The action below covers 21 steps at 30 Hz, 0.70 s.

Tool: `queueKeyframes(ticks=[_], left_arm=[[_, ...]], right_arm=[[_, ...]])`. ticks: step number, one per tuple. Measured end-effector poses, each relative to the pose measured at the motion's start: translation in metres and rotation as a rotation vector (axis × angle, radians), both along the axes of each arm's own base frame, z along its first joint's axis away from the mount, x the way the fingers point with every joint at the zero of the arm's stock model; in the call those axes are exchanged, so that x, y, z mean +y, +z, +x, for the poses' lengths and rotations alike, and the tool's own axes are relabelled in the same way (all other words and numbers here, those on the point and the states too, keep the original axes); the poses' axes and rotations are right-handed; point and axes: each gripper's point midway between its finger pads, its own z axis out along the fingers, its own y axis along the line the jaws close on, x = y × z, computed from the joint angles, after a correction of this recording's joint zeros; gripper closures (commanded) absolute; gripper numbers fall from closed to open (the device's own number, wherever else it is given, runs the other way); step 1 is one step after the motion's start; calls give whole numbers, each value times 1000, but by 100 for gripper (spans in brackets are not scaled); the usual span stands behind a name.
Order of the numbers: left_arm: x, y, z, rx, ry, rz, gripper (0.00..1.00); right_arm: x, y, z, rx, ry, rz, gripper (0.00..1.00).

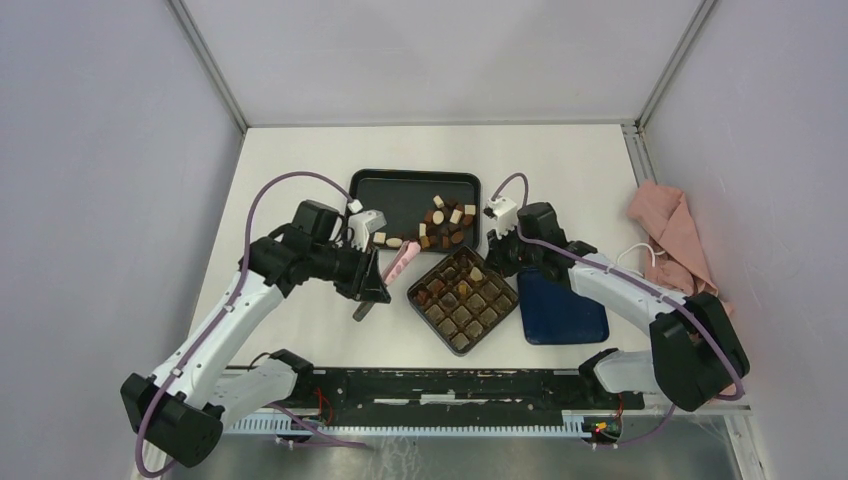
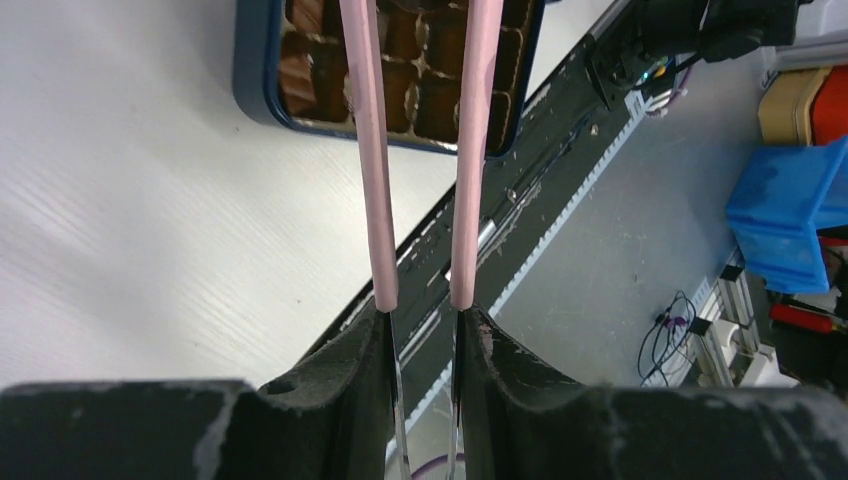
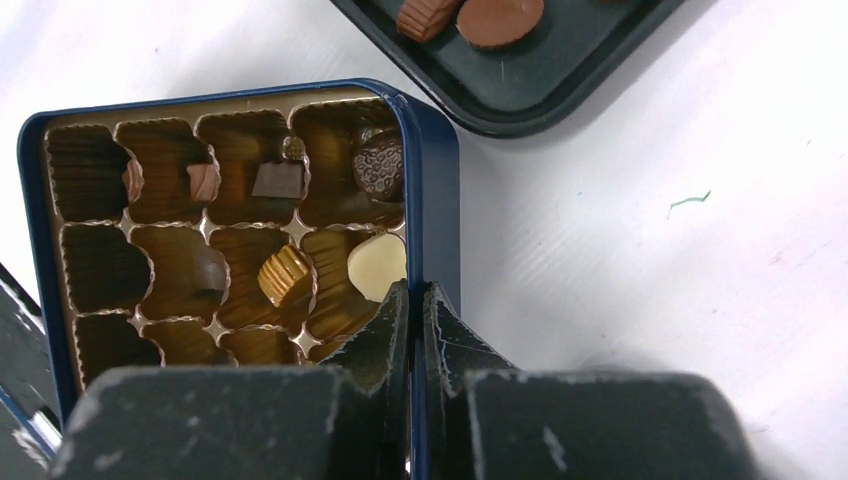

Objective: Pack the chocolate
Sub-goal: Adjust the packing box at the center of the board.

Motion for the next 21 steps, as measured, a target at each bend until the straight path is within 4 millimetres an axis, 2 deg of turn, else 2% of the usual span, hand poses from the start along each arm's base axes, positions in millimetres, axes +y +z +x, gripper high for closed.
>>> queueKeyframes(ticks=[6, 14, 21], left_arm=[[0, -11, -16, 70, -25, 21, 98], [-12, -25, -30, 142, -96, 66, 98], [-11, -40, -48, 209, -136, 163, 98]], right_arm=[[2, -9, 3, 79, -102, 71, 100], [17, -13, 5, 166, -162, 189, 99], [15, -23, -10, 228, -173, 200, 96]])
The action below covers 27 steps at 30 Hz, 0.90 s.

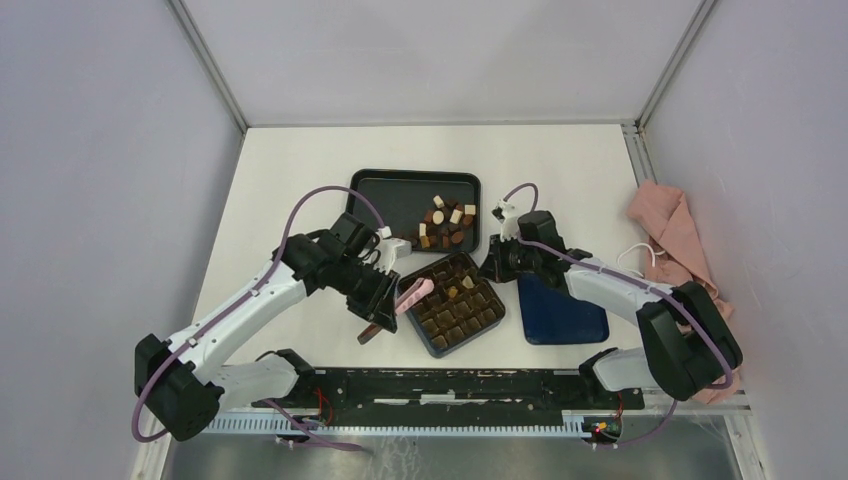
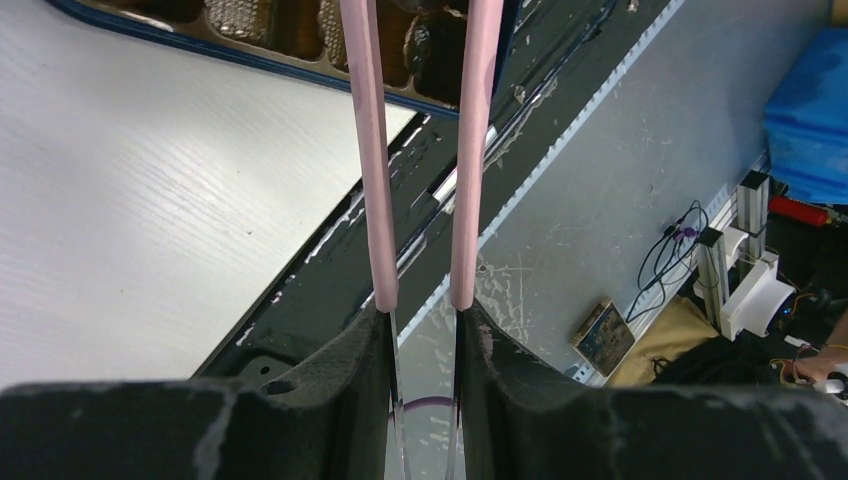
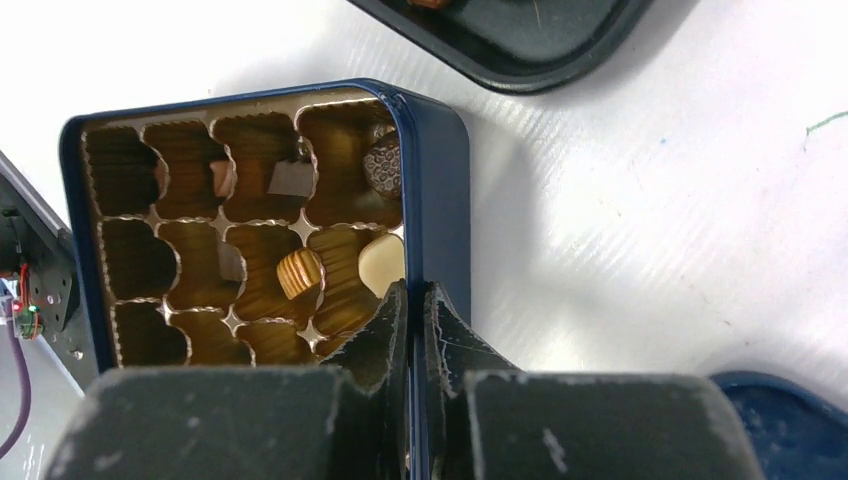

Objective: Pack the chocolate
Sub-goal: Adjust the packing box at the center of the board, then place the fake chocolate in the packing box.

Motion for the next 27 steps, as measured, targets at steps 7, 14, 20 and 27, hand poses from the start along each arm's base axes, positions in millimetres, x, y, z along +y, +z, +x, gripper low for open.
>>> queueKeyframes(ticks=[7, 14, 20, 27], left_arm=[[4, 3, 1, -14, 8, 30, 98], [3, 3, 0, -7, 16, 38, 98], [1, -2, 1, 10, 14, 51, 98], [2, -20, 8, 45, 25, 123, 98]], right_arm=[[-13, -5, -3, 11, -46, -54, 96], [-22, -6, 6, -6, -114, -87, 86], [-20, -3, 9, -11, -128, -71, 59], [-26, 11, 19, -76, -127, -49, 37]])
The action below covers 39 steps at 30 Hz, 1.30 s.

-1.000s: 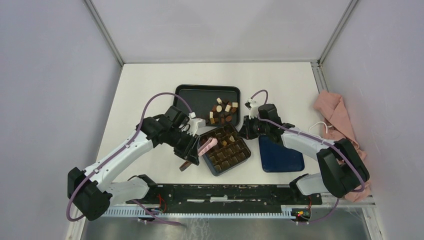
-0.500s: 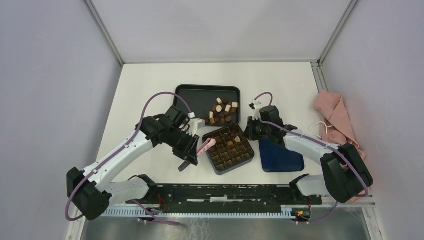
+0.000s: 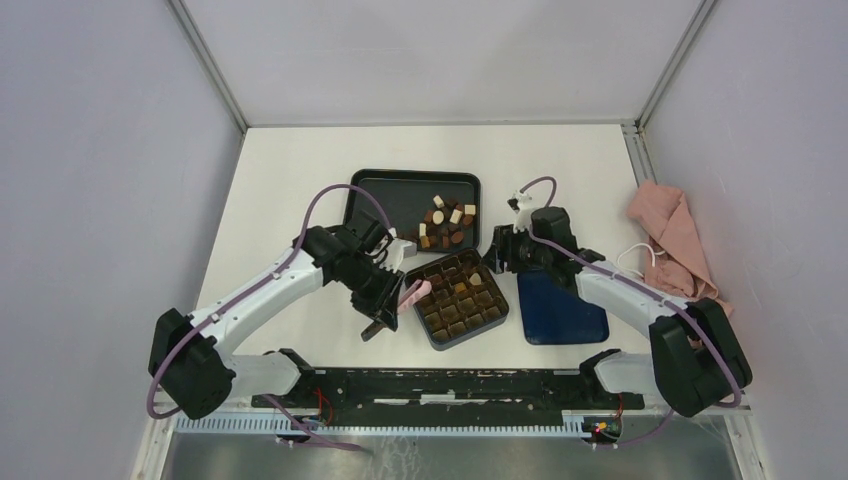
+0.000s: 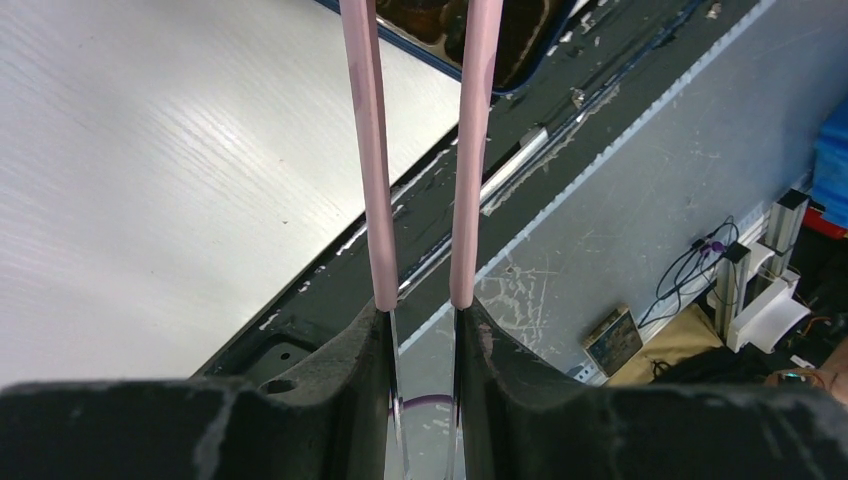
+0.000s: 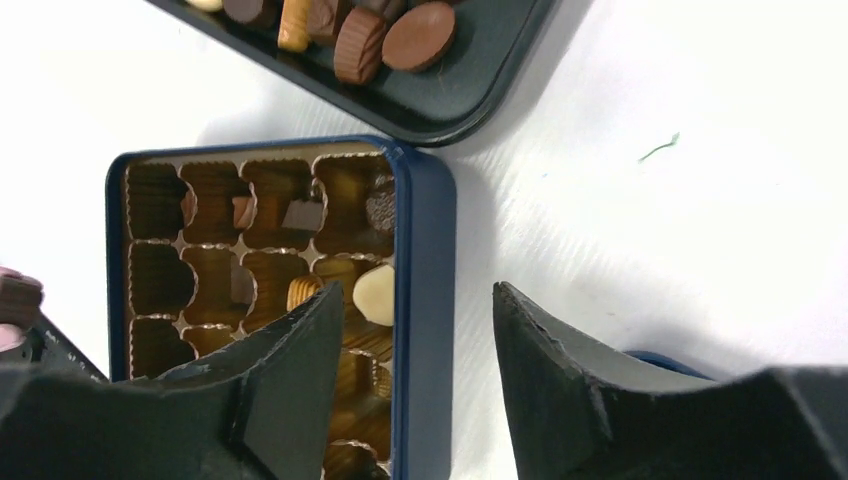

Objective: Pack the chocolate
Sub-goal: Place the fake chocolate in the packing box.

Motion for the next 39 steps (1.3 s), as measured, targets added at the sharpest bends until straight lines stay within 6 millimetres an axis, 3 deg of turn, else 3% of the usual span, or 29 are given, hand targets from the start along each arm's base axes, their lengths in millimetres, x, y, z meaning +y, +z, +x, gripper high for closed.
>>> queueKeyframes(ticks=[5, 11, 16, 39], left_arm=[[2, -11, 4, 14, 7, 48, 98], [2, -19, 8, 22, 7, 76, 93], [1, -25, 6, 42, -3, 97, 87], [3, -40, 14, 15, -21, 200, 63]], right_arm=[[-11, 17, 11, -82, 23, 21, 25], [-6, 37, 4, -209, 289, 97, 23], [-10, 46, 0, -266, 394, 127, 23], [-22, 58, -3, -313, 458, 202, 21]])
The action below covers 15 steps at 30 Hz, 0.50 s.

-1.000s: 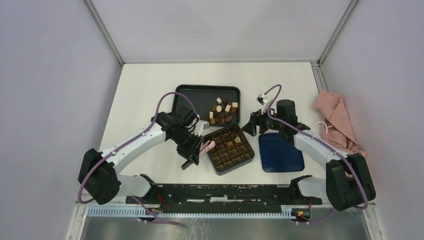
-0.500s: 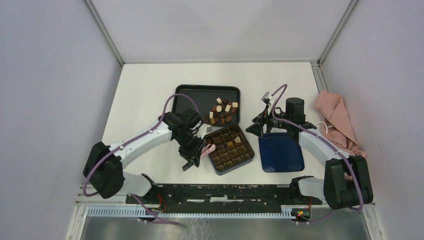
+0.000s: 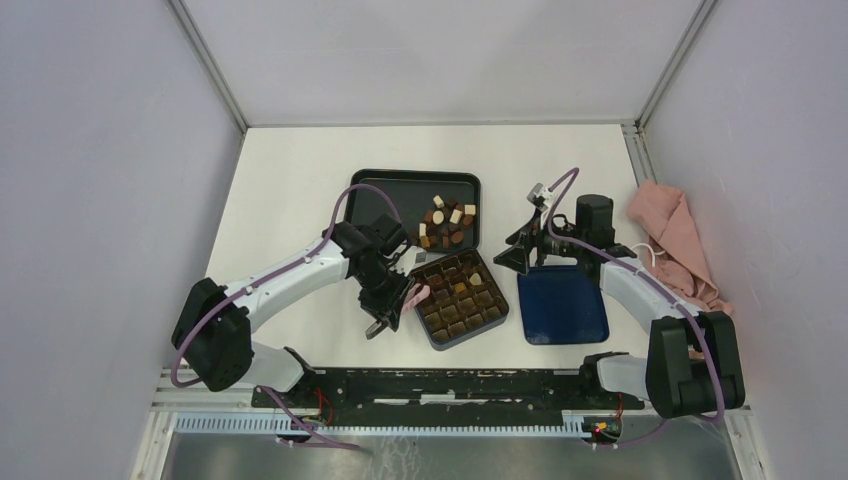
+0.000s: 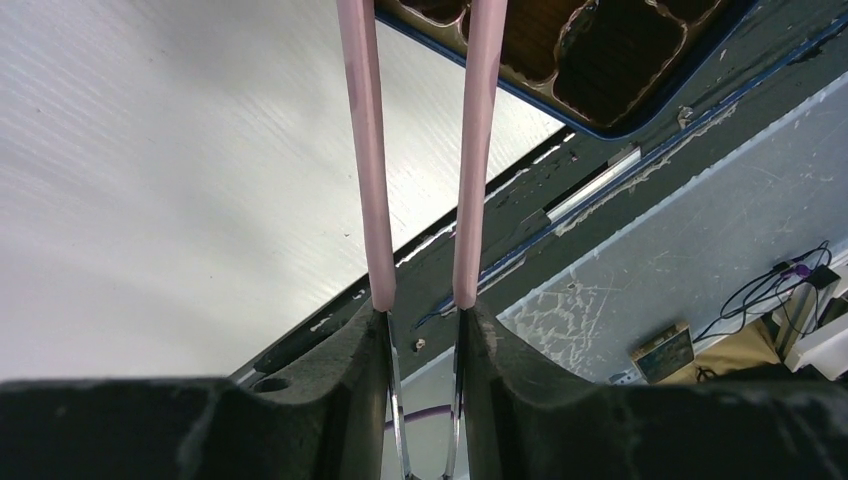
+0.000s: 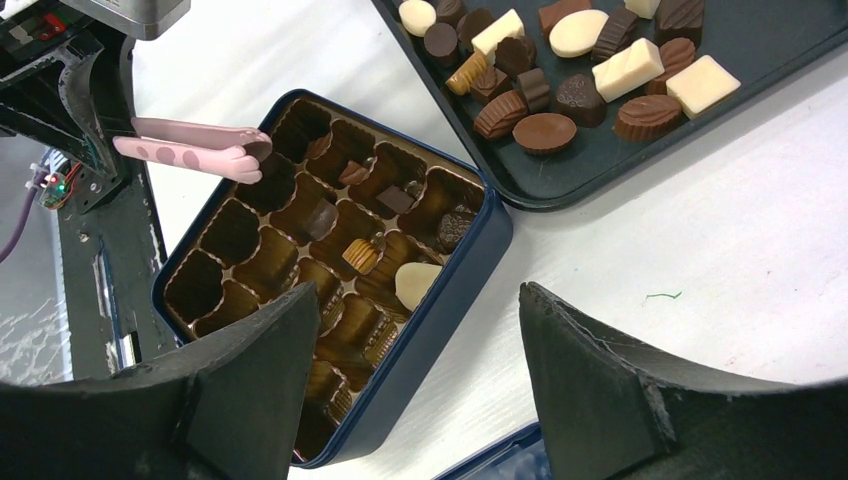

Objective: Pack the chocolate
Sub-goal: Place the fake chocolate in the packing box.

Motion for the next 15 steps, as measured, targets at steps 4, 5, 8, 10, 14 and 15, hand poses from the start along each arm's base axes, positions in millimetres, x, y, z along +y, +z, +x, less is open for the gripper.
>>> queueKeyframes(ticks=[4, 5, 8, 10, 14, 15], left_arm=[[0, 1, 1, -6, -1, 3, 62], [0, 1, 1, -7, -1, 2, 61], [-1, 2, 2, -9, -1, 1, 60], [-1, 2, 2, -10, -2, 0, 60], [-1, 3, 2, -10, -1, 0, 65], [-1, 3, 3, -12, -2, -1, 66]], right_arm=[[0, 1, 0, 0, 3, 5, 21], [-1, 1, -1, 1, 5, 7, 21], [-1, 1, -1, 1, 5, 9, 21], [-1, 1, 0, 1, 4, 10, 21], [-2, 2, -1, 1, 5, 12, 21], [-2, 2, 0, 1, 5, 12, 21]])
